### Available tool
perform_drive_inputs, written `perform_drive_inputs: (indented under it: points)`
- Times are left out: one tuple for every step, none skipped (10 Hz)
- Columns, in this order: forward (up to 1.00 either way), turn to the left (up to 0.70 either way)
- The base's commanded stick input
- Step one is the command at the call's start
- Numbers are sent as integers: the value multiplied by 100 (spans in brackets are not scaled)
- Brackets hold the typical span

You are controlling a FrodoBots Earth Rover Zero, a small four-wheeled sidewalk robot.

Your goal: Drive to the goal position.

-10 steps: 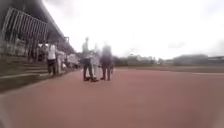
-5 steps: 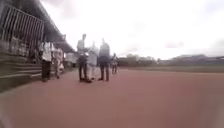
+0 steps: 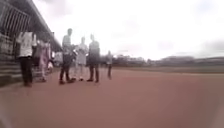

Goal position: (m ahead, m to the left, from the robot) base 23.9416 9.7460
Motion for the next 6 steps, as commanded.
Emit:
perform_drive_inputs:
  points:
    - [70,1]
    - [70,1]
    - [70,1]
    - [70,1]
    - [70,1]
    - [70,1]
